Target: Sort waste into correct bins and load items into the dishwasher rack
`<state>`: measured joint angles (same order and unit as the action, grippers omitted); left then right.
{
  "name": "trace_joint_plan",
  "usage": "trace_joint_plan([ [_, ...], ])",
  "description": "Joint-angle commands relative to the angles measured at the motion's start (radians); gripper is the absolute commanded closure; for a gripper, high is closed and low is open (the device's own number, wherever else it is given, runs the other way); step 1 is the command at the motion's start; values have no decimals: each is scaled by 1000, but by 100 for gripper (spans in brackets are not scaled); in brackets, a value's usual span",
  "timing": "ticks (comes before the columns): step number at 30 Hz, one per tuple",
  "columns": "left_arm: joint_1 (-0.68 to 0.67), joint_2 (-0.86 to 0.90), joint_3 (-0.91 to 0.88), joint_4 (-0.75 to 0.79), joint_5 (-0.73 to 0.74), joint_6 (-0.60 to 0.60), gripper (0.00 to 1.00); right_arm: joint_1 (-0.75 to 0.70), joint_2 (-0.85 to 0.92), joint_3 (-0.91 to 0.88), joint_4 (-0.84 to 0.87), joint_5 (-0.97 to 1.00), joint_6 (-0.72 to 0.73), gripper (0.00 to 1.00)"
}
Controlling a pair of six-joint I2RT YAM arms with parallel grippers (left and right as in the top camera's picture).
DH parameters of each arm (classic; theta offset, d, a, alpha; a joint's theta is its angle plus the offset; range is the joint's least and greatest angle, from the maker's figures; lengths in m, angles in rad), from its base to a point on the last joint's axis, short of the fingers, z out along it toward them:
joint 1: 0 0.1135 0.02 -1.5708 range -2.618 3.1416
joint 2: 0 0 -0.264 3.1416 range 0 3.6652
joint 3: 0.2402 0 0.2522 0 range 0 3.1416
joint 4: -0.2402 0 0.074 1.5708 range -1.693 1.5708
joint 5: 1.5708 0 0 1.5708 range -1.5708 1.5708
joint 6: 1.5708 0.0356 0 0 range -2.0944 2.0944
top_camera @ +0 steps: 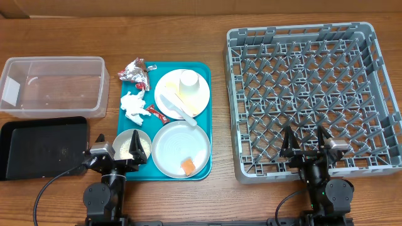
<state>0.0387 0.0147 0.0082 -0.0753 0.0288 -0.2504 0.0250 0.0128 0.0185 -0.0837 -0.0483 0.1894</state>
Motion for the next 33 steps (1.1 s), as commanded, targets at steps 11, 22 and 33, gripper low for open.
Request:
trace_joint_plan([
  [11, -11, -10, -3, -3, -10, 22, 0, -7, -10, -10, 3, 2, -3, 0],
  [22, -14, -10, -2, 28, 349, -281, 0, -7, -10, -10, 3, 2, -4, 0],
  [33, -13, -10, 2, 111, 812, -452, 0, -7, -10, -10, 3, 2, -4, 0],
])
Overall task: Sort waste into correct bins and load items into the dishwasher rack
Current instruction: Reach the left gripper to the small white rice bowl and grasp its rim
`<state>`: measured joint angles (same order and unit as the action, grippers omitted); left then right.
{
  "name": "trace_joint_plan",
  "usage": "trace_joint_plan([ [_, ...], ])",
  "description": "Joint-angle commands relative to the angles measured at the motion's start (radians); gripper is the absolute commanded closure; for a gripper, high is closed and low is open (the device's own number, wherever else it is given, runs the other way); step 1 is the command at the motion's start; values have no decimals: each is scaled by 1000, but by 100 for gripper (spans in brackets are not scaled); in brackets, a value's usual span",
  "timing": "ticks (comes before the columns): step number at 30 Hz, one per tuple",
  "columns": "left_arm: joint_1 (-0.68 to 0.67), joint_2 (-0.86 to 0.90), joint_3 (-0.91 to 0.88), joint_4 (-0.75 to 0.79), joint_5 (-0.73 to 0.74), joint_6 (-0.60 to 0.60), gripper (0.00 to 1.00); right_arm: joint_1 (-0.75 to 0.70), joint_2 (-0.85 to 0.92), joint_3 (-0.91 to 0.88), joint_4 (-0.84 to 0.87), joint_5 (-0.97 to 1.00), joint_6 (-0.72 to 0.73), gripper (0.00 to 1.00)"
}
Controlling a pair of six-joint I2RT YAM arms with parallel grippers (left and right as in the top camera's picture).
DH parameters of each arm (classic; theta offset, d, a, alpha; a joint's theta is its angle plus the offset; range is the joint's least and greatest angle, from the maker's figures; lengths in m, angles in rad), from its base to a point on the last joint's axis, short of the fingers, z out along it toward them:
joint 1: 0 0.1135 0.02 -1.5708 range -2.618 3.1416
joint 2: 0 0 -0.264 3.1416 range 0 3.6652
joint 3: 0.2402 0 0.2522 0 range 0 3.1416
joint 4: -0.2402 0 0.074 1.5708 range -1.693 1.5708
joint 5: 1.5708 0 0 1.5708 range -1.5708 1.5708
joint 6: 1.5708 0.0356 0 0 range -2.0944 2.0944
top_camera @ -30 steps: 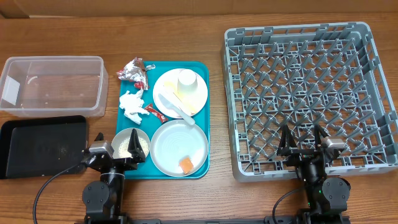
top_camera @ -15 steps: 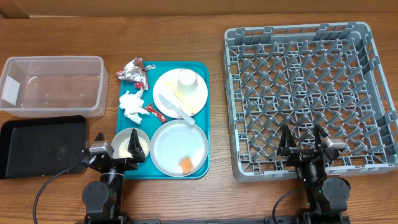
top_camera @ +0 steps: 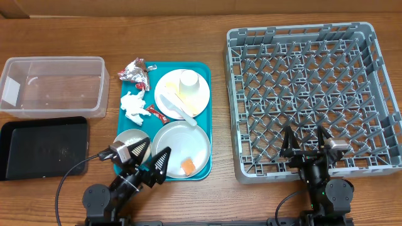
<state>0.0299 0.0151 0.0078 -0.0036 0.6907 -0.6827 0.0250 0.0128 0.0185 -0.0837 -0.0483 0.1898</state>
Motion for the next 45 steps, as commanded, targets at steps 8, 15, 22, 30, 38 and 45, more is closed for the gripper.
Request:
trace_joint_plan([
  [8, -4, -4, 256, -117, 71, 255, 0, -7, -10, -10, 3, 2, -4, 0],
  [15, -4, 147, 667, -611, -210, 481, 0, -7, -10, -10, 3, 2, -4, 0],
  [22, -5, 451, 974, -991, -285, 489, 0, -7, -10, -10, 3, 2, -4, 0],
  [30, -5, 670, 985, -1003, -97, 451, 0, -7, -10, -10, 3, 2, -4, 0],
  [38, -43, 881, 1069, -1225, -575, 270, 0, -7, -10, -10, 3, 2, -4, 0],
  [45, -160, 1083, 1079, -1274, -747, 97, 0, -6, -10, -10, 3, 2, -4, 0],
])
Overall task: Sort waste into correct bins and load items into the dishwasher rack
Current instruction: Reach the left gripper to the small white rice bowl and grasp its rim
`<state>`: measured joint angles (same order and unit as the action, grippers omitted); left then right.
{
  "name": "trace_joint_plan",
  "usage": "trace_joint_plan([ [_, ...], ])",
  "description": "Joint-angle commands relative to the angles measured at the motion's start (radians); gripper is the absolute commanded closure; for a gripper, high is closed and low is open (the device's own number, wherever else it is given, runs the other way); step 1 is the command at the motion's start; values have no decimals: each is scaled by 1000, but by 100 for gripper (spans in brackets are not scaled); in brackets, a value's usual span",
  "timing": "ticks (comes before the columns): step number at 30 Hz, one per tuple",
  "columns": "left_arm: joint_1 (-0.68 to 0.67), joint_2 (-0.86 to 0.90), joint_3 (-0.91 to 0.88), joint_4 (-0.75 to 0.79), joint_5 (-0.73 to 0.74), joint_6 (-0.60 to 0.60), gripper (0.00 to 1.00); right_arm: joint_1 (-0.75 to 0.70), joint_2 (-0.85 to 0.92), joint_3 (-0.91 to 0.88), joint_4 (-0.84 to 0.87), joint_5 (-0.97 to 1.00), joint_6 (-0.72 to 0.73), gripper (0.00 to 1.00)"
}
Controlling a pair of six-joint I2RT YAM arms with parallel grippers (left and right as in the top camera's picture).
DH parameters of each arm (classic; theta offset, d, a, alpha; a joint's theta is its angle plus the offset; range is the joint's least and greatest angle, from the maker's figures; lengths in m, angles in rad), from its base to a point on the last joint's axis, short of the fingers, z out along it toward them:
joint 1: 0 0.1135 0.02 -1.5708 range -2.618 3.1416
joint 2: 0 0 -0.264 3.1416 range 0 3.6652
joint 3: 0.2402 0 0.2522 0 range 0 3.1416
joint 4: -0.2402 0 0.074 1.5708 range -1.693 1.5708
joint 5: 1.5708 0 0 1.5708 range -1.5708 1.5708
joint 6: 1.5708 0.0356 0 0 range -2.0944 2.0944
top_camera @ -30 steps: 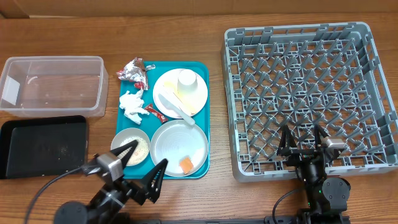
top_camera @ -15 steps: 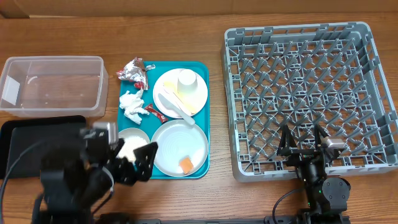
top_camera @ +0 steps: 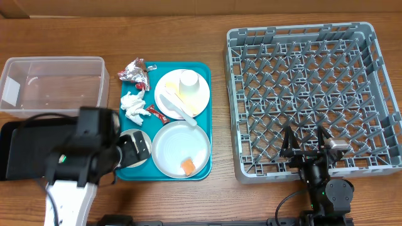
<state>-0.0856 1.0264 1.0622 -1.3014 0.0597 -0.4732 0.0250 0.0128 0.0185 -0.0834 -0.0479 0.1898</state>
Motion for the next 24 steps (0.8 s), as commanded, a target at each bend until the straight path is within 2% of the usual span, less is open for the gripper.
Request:
trace_joint_plan([
  [1, -51, 89, 24, 39, -100, -118, 0, -7, -10, -10, 3, 1, -4, 0],
  [6, -61, 204, 24, 148, 55, -118, 0, -7, -10, -10, 3, 1, -4, 0],
  [17, -59, 533, 23, 178, 35, -117, 0, -7, -10, -10, 3, 1, -4, 0],
  [24, -59, 654, 23, 231, 34, -117, 0, -7, -10, -10, 3, 1, -4, 0],
])
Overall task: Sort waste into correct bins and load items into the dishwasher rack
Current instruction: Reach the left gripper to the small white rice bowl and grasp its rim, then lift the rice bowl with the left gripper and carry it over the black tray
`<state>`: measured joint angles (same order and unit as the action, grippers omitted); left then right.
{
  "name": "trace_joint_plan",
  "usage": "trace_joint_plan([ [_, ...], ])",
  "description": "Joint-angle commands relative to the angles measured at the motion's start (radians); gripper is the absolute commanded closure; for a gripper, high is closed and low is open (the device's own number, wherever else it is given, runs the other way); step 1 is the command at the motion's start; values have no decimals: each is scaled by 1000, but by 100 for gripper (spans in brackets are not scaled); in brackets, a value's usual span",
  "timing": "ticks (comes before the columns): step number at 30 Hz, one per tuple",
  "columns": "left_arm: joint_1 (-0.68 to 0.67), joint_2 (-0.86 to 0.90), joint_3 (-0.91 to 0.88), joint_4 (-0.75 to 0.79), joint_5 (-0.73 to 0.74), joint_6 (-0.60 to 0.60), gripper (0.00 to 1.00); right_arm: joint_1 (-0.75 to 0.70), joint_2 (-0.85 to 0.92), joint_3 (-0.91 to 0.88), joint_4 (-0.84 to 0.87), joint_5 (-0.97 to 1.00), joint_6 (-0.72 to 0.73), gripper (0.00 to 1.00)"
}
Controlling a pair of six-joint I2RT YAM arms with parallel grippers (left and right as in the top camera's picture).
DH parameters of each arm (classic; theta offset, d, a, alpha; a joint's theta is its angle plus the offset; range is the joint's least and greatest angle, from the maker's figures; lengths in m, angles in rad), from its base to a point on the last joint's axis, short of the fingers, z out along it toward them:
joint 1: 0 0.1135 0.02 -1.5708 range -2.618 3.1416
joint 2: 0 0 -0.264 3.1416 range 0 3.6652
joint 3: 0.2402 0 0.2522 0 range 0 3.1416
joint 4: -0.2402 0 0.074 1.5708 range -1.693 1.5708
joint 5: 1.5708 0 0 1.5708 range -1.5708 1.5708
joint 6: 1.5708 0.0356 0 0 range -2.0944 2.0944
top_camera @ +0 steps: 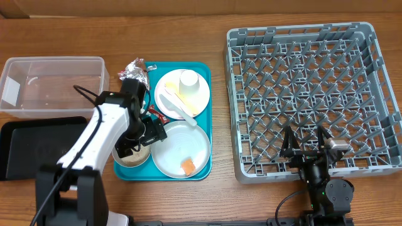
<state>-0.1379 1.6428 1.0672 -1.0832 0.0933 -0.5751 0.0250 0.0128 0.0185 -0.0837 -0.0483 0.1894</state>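
Note:
A teal tray (206,119) holds a white plate (200,94) with a paper cup (190,81) and a plastic utensil (176,105). A second white plate (179,145) carries an orange scrap (188,165). A small bowl (129,156) of crumbs, a foil wrapper (133,69) and a red packet (155,113) are also on the tray. My left gripper (154,132) hangs over the tray between the bowl and the lower plate and looks open; its arm hides the white napkin. My right gripper (306,141) rests open at the front edge of the grey dishwasher rack (232,100).
A clear plastic bin (53,88) stands at the far left, with a black bin (38,150) in front of it. The left arm crosses over the black bin's right end and the tray's left side.
My left arm has stretched further over the tray. Its gripper has gone from above the small bowl to a spot up and to the right, beside the red packet and lower plate. Nothing on the tray moved.
Both grippers rested open at the table's front edge. Then the left one lifted and turned toward the tray, fingers spread. Later it hung over the small bowl, and now it is over the tray's middle left. The right arm has stayed still.

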Motion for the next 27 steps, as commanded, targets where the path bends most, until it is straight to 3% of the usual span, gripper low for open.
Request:
trace_joint_plan([
  [1, -6, 46, 18, 18, 0, -16, 0, -7, -10, -10, 3, 2, -3, 0],
  [4, -6, 64, 18, 42, -9, -16, 4, -7, -10, -10, 3, 2, -4, 0],
  [12, -6, 71, 17, 76, -49, -16, 51, -7, -10, -10, 3, 2, -4, 0],
  [21, -6, 71, 18, 79, -54, -16, 58, -7, -10, -10, 3, 2, -4, 0],
  [25, -6, 71, 17, 79, -62, -16, 75, -7, -10, -10, 3, 2, -3, 0],
  [27, -6, 71, 18, 78, -63, -16, 78, -7, -10, -10, 3, 2, -4, 0],
])
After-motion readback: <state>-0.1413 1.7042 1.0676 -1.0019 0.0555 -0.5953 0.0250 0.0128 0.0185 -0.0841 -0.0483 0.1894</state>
